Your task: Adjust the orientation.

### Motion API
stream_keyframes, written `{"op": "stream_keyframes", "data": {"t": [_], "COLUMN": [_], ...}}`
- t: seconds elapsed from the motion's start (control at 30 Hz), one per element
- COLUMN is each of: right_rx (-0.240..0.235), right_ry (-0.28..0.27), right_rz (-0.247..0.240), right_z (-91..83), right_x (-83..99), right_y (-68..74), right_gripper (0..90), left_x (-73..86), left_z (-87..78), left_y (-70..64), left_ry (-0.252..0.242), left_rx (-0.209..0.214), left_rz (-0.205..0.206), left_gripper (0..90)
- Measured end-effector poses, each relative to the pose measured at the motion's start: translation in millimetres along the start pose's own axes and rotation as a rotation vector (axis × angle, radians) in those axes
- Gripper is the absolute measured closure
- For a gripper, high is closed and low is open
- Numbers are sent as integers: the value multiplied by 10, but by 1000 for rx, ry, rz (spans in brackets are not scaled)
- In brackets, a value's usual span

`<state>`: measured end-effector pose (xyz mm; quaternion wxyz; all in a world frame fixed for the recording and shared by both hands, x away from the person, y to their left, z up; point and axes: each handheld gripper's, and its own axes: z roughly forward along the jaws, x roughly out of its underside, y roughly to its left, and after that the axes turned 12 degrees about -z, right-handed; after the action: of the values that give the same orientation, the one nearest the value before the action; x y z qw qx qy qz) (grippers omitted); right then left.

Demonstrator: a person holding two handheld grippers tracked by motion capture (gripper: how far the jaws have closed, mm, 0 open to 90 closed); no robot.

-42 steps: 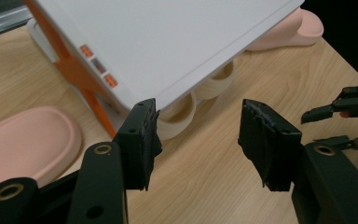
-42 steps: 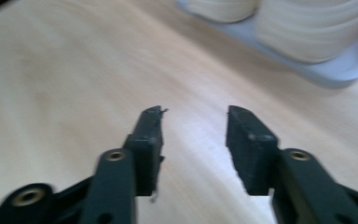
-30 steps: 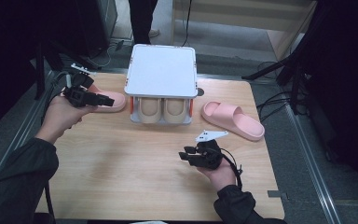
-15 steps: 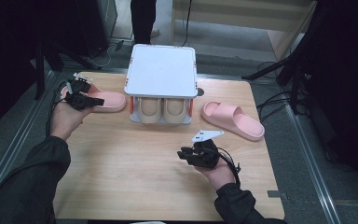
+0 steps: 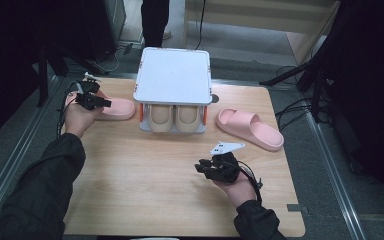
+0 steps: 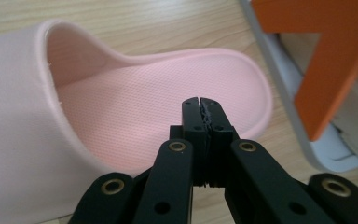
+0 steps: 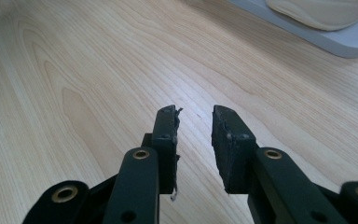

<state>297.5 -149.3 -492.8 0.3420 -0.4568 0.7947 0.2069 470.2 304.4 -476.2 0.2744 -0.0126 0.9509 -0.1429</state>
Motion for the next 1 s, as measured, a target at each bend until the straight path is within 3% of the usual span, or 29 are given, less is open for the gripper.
{"op": "stream_keyframes", "data": {"t": [0.37,0.47,0.53,0.73,1.0], "right_rx": [21,19,16,15,6], "right_ry": [-18,-15,-15,-7,7], "right_rz": [39,40,42,38,40], "right_z": [-56,-63,-63,-39,-13], "right_x": [42,45,45,40,39], "right_y": [-30,-23,-23,-37,-38], "right_gripper": [670,666,666,666,663], "left_x": [53,74,87,131,247], "left_z": [164,151,141,76,-51], "left_y": [178,227,238,318,434], "left_ry": [18,8,7,32,58], "left_rx": [-39,-19,-24,-17,-27], "left_rz": [-31,-48,-38,-46,-24], "left_gripper": [892,892,892,889,889]}}
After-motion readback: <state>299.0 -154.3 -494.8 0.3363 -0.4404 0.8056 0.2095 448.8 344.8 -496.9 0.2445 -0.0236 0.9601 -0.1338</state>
